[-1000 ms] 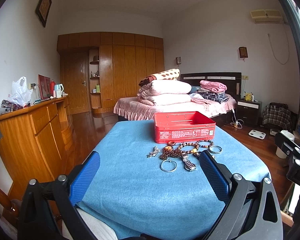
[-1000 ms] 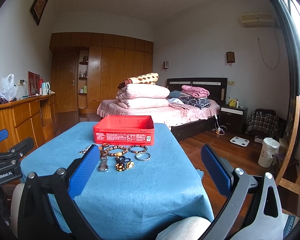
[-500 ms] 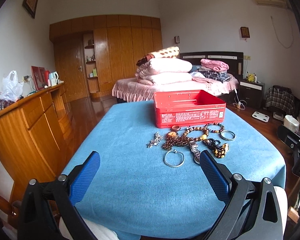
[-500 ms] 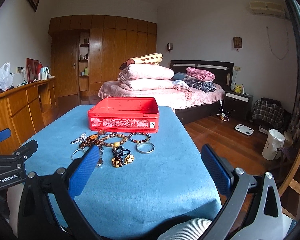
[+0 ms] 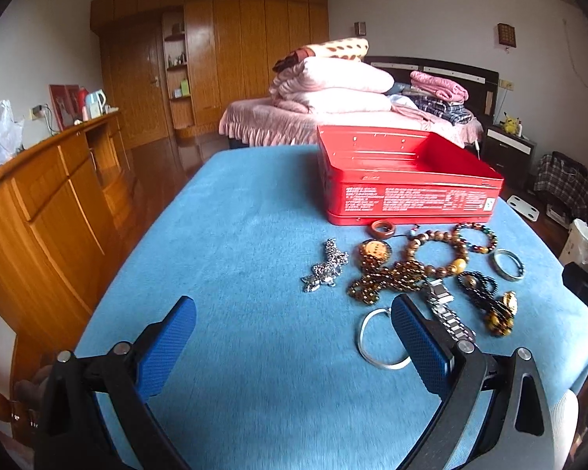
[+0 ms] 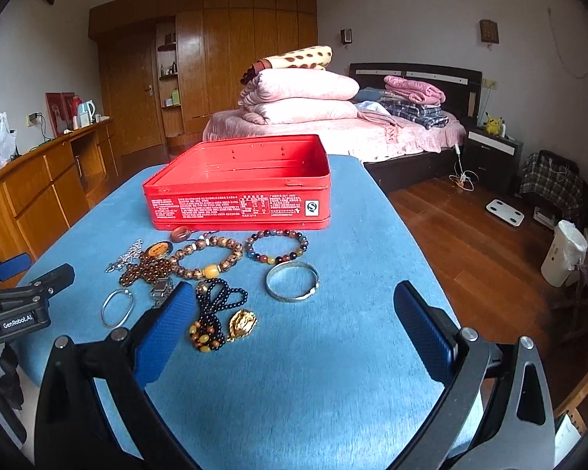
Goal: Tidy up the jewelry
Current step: 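Move both tools down toward the jewelry beside the red tin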
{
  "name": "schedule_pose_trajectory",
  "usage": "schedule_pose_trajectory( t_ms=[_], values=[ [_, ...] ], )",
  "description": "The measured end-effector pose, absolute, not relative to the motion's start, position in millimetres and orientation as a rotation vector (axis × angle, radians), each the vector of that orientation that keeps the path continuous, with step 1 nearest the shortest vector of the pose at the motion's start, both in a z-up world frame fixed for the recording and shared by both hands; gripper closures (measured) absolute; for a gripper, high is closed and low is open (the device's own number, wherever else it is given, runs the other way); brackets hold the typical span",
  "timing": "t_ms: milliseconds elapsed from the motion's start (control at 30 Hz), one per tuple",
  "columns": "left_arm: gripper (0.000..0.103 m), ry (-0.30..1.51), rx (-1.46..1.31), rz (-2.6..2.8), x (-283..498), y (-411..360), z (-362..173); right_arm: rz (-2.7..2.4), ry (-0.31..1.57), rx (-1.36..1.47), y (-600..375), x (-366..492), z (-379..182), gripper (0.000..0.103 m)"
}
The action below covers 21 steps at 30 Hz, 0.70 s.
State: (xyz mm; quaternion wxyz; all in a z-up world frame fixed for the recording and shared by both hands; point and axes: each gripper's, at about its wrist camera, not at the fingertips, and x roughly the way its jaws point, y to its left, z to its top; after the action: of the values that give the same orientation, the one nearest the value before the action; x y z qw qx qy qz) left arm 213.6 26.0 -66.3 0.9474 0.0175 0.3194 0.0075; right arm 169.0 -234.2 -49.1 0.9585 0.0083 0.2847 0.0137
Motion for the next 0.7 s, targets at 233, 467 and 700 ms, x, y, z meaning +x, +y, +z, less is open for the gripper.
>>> schedule_pose_trajectory(
  t_ms=[233,467,700],
  values=[
    [0.006,0.737,0.01,-0.001,261.2,30.9,-78.4,0.041,0.668,-0.006,-233.6,226.8,-58.1,0.005],
    [0.006,0.808,0.01,-0.022,294.8,32.1,-85.8,0.066,0.769,0.03,-237.2,276.0,-69.4,0.005],
    [0.006,0.86,0.009,-0.063,314.0,29.3,-87.6,0.093,0.861,-0.069,-231.0,302.6,-80.4,0.005]
  ],
)
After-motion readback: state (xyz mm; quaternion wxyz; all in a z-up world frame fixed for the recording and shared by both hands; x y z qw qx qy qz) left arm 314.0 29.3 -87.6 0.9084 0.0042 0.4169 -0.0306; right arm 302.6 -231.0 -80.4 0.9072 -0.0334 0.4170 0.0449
